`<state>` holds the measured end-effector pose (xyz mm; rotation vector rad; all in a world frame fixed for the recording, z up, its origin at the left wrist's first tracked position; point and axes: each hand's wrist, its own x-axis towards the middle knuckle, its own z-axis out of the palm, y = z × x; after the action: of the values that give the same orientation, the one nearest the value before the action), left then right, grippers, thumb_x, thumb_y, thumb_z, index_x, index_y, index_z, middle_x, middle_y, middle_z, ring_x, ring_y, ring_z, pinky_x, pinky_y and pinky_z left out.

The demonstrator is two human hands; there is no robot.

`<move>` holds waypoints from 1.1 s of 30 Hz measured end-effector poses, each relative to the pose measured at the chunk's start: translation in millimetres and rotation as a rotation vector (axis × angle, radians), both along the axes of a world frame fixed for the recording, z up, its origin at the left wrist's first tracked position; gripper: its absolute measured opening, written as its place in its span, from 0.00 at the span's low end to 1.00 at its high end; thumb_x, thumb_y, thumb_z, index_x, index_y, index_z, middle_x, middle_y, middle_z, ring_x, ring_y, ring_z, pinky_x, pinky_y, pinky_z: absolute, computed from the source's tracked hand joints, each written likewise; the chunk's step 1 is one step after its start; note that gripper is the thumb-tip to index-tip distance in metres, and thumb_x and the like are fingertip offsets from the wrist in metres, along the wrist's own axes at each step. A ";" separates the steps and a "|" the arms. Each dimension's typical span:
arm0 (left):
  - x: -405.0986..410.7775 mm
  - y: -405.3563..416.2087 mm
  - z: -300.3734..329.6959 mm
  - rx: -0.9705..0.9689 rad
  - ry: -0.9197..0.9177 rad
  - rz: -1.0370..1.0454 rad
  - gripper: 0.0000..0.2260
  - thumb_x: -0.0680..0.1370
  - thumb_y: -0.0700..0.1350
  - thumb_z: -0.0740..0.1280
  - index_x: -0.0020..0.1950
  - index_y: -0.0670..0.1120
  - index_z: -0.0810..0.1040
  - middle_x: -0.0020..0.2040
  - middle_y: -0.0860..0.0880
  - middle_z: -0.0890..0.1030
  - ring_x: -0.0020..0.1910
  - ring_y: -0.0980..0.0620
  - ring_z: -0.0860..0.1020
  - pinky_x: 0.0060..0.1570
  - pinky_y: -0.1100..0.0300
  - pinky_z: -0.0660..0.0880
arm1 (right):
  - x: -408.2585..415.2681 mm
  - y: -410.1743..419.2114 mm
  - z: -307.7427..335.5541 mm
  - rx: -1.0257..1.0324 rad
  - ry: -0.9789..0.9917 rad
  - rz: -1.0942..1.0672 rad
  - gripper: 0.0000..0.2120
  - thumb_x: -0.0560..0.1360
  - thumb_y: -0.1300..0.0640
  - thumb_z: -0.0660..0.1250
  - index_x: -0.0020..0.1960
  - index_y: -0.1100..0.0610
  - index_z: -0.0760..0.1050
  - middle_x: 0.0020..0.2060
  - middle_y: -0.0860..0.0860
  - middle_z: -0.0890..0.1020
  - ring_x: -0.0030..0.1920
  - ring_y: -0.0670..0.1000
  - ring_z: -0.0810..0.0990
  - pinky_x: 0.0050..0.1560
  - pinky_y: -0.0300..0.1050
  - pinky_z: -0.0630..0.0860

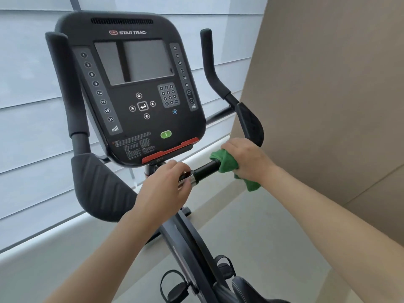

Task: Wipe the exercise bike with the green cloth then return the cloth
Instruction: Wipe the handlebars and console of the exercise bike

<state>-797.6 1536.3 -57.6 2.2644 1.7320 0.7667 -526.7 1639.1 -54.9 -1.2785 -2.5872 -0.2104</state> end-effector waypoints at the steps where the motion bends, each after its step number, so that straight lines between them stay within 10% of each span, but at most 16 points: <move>1: 4.7 4.1 -0.4 -0.025 0.018 -0.006 0.12 0.83 0.56 0.63 0.65 0.56 0.76 0.55 0.59 0.77 0.47 0.56 0.78 0.44 0.54 0.82 | 5.9 3.7 2.8 -0.021 0.004 -0.030 0.22 0.65 0.66 0.75 0.57 0.59 0.77 0.48 0.54 0.80 0.47 0.56 0.79 0.54 0.57 0.78; 15: 17.4 14.7 -19.3 -0.006 0.412 0.050 0.11 0.76 0.54 0.66 0.54 0.53 0.68 0.38 0.54 0.75 0.30 0.49 0.76 0.30 0.54 0.77 | -25.0 67.3 54.1 -0.759 -0.434 -0.199 0.19 0.55 0.57 0.81 0.43 0.46 0.79 0.40 0.49 0.84 0.40 0.53 0.85 0.34 0.49 0.85; 25: 21.5 12.6 -19.8 0.013 0.452 0.123 0.13 0.78 0.52 0.67 0.50 0.51 0.63 0.35 0.55 0.70 0.26 0.54 0.67 0.25 0.59 0.63 | -32.1 -6.4 -32.8 0.228 -0.047 -0.126 0.15 0.67 0.60 0.76 0.51 0.56 0.78 0.45 0.53 0.82 0.46 0.56 0.80 0.53 0.53 0.77; 33: 20.8 12.1 -18.7 0.016 0.438 0.119 0.14 0.74 0.44 0.73 0.44 0.49 0.66 0.31 0.53 0.67 0.24 0.49 0.64 0.24 0.60 0.49 | -79.9 -0.1 -12.8 -0.048 -0.176 0.077 0.15 0.61 0.55 0.77 0.38 0.48 0.70 0.33 0.43 0.76 0.33 0.48 0.75 0.38 0.44 0.75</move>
<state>-776.7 1548.4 -76.3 2.4982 2.0609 0.3137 -606.6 1639.0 -67.8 -1.2244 -2.7999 -0.2597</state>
